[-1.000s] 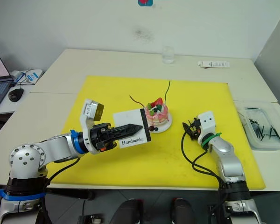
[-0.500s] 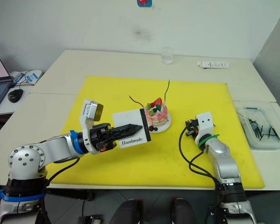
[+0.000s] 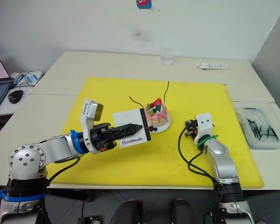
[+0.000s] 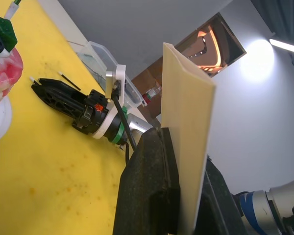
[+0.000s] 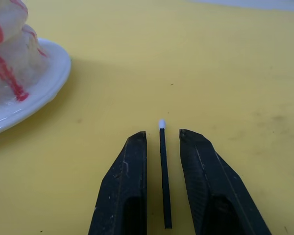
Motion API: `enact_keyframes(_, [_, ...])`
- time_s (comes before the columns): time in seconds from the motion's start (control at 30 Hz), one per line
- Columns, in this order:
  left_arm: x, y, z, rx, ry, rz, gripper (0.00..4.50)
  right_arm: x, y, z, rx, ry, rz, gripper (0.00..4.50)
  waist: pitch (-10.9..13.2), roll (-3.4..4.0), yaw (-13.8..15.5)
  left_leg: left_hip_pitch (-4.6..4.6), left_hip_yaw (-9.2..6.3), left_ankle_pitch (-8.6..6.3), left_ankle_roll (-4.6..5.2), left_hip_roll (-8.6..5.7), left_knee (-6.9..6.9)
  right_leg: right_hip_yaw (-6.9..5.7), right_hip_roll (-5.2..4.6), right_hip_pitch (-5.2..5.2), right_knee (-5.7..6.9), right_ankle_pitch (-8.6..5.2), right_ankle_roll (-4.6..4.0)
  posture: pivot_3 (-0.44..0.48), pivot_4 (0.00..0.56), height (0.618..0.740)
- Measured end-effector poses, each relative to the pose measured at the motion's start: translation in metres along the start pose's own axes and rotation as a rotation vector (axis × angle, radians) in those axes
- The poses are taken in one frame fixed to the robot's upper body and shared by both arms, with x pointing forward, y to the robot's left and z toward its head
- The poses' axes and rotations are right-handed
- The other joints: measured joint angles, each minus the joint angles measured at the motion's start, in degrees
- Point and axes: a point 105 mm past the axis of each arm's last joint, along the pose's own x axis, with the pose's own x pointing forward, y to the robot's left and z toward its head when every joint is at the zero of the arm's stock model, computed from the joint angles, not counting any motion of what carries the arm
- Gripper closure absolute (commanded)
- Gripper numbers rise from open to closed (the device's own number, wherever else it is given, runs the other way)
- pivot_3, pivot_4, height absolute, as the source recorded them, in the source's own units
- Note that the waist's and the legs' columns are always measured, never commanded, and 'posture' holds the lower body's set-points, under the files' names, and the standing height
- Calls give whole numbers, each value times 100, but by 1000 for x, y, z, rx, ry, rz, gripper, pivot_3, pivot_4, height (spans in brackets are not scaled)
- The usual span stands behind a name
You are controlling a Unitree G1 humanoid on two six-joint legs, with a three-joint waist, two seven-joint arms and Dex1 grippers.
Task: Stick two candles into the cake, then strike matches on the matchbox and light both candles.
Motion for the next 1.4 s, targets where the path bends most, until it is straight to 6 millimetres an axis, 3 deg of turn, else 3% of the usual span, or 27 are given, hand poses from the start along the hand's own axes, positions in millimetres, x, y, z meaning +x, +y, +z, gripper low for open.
enact_keyframes(0.17, [1,1,0,1,-2,8,4500,2,0,0,0,3,5,4440,-1,-1,-9,3,0,0,0,0,1,1,0,2,1,1,-1,0,150,740])
enact_keyframes(0.6, [3,2,1,0,-19,14,4500,0,-2,0,-9,7,22,4440,-2,-3,-8,3,0,0,0,0,1,1,-1,3,-1,0,-2,0,150,740])
enact_keyframes(0.77, [3,2,1,0,-17,18,4500,-20,5,6,-9,27,173,4440,2,3,3,-6,4,-1,0,-1,-4,2,-2,-2,-10,0,-1,0,150,740])
enact_keyframes(0.93, [1,11,2,14,-9,70,4500,-56,15,47,-137,44,450,4440,13,19,6,-5,3,-1,1,-1,-6,-1,-4,-5,-10,-1,-1,0,150,740])
enact_keyframes(1.13, [-1,38,9,79,-24,209,4500,-77,42,115,-314,-33,655,4440,14,18,1,-6,-12,-1,0,2,-6,-12,-4,-10,-8,-4,-10,0,150,740])
enact_keyframes(1.3, [11,41,20,119,-48,190,4500,-76,81,124,-375,-54,768,4440,14,16,2,-26,-5,-1,0,-1,-8,-9,-3,-18,-16,-4,-2,0,150,740])
enact_keyframes(1.4, [15,38,18,116,-41,160,4500,-66,86,120,-412,-48,737,4440,13,16,0,-51,3,-1,1,-9,-2,-2,-9,-37,-16,-7,12,0,150,740])
